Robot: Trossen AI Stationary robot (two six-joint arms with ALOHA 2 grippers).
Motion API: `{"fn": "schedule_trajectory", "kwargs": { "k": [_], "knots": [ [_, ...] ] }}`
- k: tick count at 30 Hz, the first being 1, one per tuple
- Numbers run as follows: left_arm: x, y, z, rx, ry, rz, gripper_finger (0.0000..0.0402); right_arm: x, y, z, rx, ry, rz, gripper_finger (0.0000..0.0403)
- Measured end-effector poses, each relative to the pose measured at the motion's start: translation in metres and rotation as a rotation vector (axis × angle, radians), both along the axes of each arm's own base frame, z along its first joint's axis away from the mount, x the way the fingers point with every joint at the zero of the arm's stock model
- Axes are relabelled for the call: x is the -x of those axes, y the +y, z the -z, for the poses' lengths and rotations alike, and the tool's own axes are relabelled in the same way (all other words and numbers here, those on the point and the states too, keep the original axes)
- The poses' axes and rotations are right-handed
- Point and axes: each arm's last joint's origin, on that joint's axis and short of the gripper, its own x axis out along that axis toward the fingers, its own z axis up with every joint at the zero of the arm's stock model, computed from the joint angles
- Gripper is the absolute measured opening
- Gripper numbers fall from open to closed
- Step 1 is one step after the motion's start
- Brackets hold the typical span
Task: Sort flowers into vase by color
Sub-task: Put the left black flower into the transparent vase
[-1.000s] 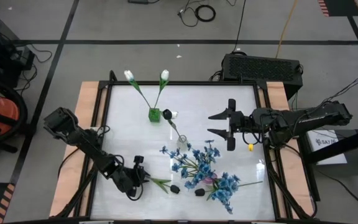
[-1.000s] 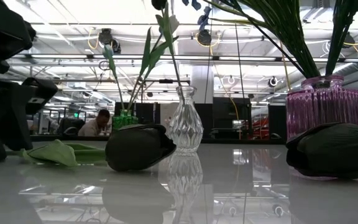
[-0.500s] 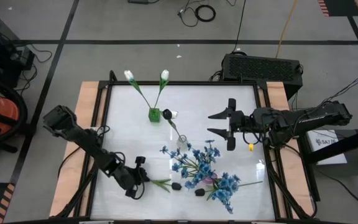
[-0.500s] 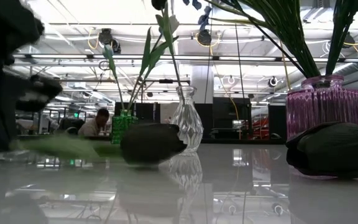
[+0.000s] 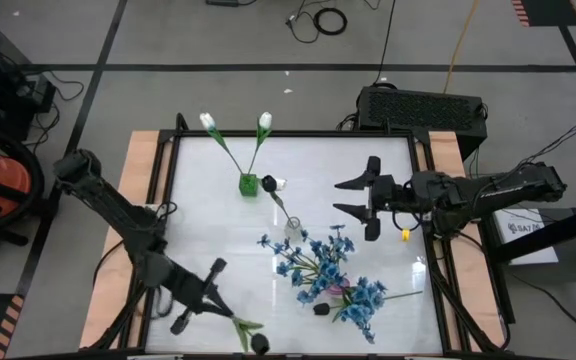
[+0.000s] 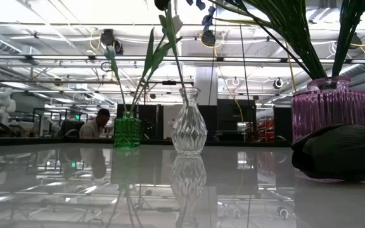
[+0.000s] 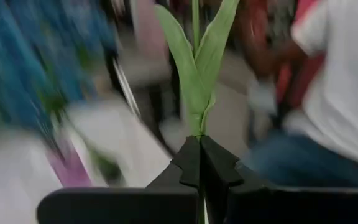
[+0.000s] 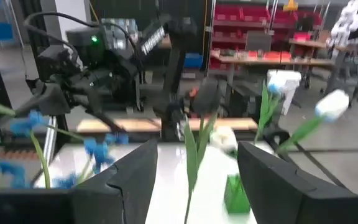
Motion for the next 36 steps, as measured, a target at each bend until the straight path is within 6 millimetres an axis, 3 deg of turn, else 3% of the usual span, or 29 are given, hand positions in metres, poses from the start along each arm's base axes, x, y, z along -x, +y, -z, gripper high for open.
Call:
{"fn": "schedule_trajectory", "kwargs": {
  "k": [4,7,10,14,20,28,36],
  "knots": [
    [-0.008,0.002,-0.037,-0.073,-0.291,-0.106,0.0005,0.0,0.001,-0.009,-0.015,-0.092,-0.031,0.0215],
    [-0.02,0.013,-0.066,-0.087,-0.413,-0.205,0.0008,-0.005,0.007,-0.016,-0.019,-0.186,-0.162,0.0215],
    [-0.035,0.029,-0.088,-0.081,-0.458,-0.318,0.0009,-0.017,0.019,-0.017,-0.022,-0.272,-0.251,0.0215],
    [-0.056,0.049,-0.102,-0.022,-0.456,-0.424,0.001,-0.036,0.039,-0.011,0.002,-0.365,-0.303,0.0215],
    [-0.077,0.057,-0.096,-0.007,-0.413,-0.471,0.001,-0.063,0.058,-0.025,-0.004,-0.402,-0.332,0.0215],
    [-0.09,0.052,-0.085,-0.009,-0.375,-0.474,0.001,-0.113,0.076,-0.021,-0.002,-0.217,-0.36,0.0215],
    [-0.088,0.048,-0.086,-0.003,-0.379,-0.458,0.0011,-0.129,0.082,-0.018,0.045,-0.213,-0.379,0.0213]
  ]
}}
